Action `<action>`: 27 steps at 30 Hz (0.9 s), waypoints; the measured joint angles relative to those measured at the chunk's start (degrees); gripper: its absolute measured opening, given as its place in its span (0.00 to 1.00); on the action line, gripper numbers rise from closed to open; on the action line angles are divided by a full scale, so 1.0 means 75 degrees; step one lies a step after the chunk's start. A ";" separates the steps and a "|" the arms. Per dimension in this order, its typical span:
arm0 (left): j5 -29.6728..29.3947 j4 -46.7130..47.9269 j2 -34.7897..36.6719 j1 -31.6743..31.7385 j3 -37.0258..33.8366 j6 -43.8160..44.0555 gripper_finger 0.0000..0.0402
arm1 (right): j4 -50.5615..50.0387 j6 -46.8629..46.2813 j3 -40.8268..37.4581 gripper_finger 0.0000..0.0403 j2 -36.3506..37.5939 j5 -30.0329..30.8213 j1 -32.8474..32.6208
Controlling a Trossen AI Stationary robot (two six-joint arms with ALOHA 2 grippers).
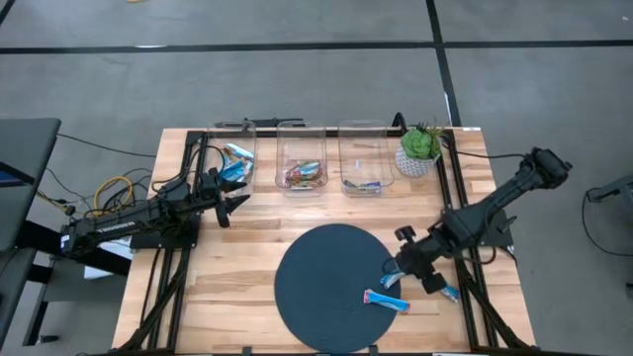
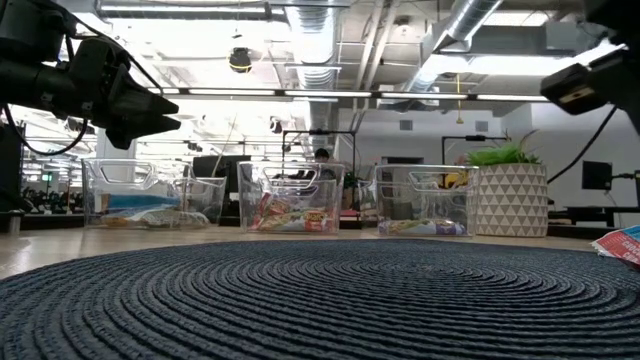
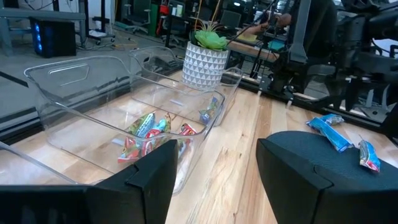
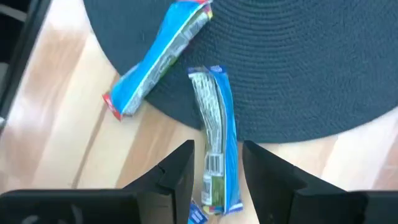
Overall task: Pick and place Granola Bars by type
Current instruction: Put the blue granola bar into the right transparent bin
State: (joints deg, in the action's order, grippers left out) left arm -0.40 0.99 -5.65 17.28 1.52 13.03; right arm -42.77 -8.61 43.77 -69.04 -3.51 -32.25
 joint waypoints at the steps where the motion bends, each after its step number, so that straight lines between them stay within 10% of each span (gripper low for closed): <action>1: 0.0000 0.0000 0.0002 0.0001 0.0000 -0.0006 0.53 | -0.0050 0.0001 0.0000 0.33 0.0000 0.0071 -0.0069; 13: 0.0000 0.0000 0.0000 0.0002 0.0000 -0.0004 0.53 | -0.0095 -0.0456 0.0003 0.57 -0.0960 0.0488 -0.0320; 27: 0.0000 0.0000 0.0000 0.0000 0.0000 0.0001 0.53 | 0.0210 -0.0471 0.0003 0.53 -0.2580 0.0458 -0.0317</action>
State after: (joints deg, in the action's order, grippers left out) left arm -0.40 0.99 -5.65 17.28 1.52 13.04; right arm -41.20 -12.14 43.79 -88.39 -0.08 -34.63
